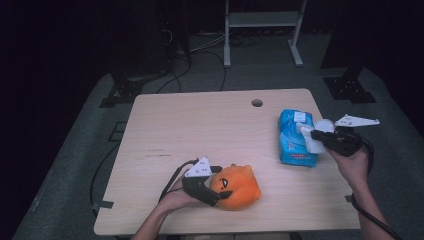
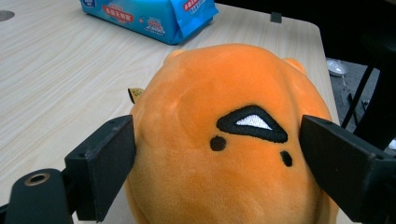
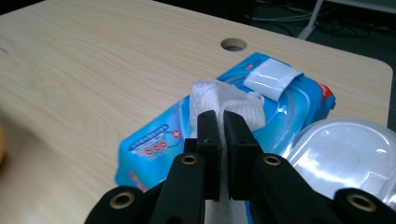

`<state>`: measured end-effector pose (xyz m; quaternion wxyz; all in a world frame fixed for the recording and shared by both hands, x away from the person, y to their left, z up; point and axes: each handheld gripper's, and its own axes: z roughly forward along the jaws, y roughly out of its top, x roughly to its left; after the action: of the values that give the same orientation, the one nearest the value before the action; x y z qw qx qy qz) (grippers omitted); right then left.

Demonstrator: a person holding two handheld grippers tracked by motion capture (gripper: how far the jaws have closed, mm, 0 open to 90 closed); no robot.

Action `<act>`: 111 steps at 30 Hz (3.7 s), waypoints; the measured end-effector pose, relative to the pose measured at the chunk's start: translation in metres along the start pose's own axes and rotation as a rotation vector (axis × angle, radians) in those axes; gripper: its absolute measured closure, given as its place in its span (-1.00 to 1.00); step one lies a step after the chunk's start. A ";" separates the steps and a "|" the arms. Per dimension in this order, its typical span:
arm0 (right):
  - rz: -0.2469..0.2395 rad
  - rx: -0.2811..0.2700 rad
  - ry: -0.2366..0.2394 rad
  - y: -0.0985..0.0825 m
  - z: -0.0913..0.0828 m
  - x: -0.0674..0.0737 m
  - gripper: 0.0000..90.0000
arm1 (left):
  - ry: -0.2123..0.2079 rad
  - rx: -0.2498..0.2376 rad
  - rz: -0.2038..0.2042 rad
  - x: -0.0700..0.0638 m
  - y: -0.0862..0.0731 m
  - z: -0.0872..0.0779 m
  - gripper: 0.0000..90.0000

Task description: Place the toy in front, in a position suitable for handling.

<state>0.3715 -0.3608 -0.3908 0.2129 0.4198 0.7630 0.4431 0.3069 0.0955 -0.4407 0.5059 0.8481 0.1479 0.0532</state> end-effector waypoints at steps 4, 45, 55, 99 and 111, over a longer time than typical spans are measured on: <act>-0.039 -0.021 0.021 0.004 -0.018 0.013 0.90 | 0.000 -0.005 -0.005 0.000 -0.001 0.000 -0.75; -0.188 0.102 0.643 -0.007 0.038 0.171 0.49 | -0.009 0.008 0.015 -0.002 -0.001 0.003 -0.83; -0.240 0.052 0.609 -0.018 0.052 0.184 0.07 | -0.006 0.031 -0.002 -0.001 0.000 0.003 -0.82; -0.246 0.032 0.537 -0.012 0.037 0.200 0.82 | 0.041 0.028 -0.027 -0.010 0.002 -0.006 -0.20; -0.294 0.084 0.448 -0.023 0.033 0.189 0.83 | 0.029 0.028 -0.034 -0.005 0.001 -0.006 -0.14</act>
<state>0.2789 -0.1936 -0.4183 0.0833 0.2045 0.8616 0.4571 0.3005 0.0987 -0.4366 0.4927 0.8516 0.1703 0.0550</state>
